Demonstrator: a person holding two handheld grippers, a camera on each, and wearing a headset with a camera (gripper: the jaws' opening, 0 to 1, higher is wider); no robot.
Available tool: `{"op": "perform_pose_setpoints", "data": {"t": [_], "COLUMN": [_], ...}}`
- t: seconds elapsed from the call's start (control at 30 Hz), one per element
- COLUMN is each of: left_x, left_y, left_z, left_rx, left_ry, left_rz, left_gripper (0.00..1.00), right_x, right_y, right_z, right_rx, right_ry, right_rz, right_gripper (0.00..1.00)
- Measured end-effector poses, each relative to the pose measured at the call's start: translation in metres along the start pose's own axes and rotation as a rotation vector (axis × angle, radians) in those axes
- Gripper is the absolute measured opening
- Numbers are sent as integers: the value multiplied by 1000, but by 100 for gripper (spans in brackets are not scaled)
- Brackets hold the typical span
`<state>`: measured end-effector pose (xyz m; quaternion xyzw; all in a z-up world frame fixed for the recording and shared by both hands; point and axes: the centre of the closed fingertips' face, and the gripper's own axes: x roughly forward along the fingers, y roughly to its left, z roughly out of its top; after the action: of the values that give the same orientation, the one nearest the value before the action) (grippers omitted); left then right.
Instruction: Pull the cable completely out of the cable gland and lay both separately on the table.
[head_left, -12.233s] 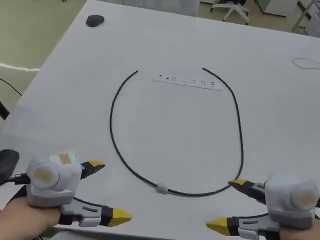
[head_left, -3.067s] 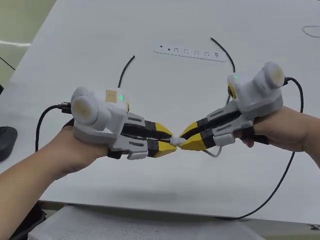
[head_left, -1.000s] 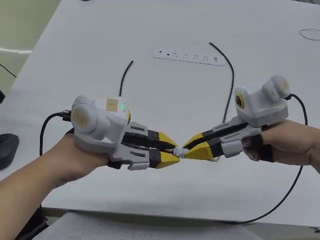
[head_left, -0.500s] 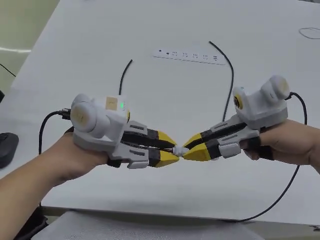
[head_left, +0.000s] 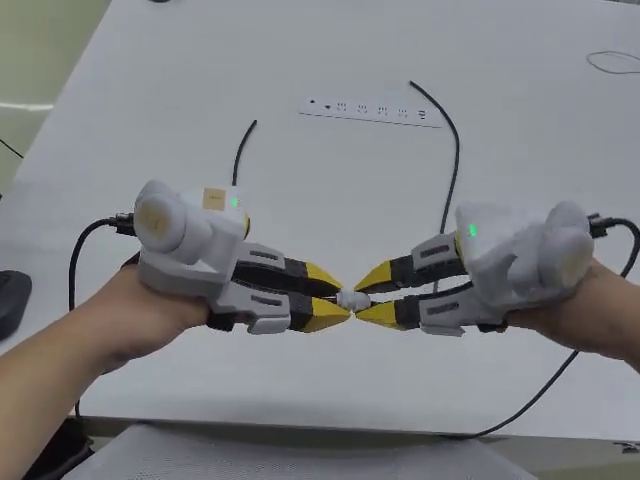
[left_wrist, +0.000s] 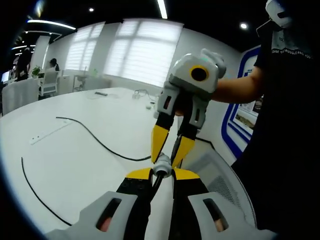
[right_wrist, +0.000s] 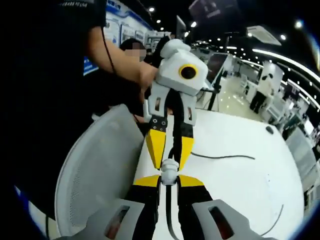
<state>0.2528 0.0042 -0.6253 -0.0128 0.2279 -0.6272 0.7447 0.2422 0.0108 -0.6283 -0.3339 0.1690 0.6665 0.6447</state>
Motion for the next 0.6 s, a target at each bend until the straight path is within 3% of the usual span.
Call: {"op": "perform_pose_setpoints", "data": {"t": [0.1,0.17,0.3,0.6], "left_x": [0,0,1,1], "left_y": [-1,0,0,-3], "left_z": [-1,-1,1,2], "left_rx": [-16,-30,-23,10], "left_ry": [-5,-14,-20,-19], "left_rz": [-1,4,7,2], "left_gripper": [15,15,15,15], "right_x": [2,2,1,-1], "right_y": [1,0,-5,-4], "right_z": [-2,-2,-4,-3], "right_rx": [-65,-49,3,23], "right_ry": [44,42,34,31], "right_rz": [-57,-79,-89,-70], "right_gripper": [8,8,8,8]}}
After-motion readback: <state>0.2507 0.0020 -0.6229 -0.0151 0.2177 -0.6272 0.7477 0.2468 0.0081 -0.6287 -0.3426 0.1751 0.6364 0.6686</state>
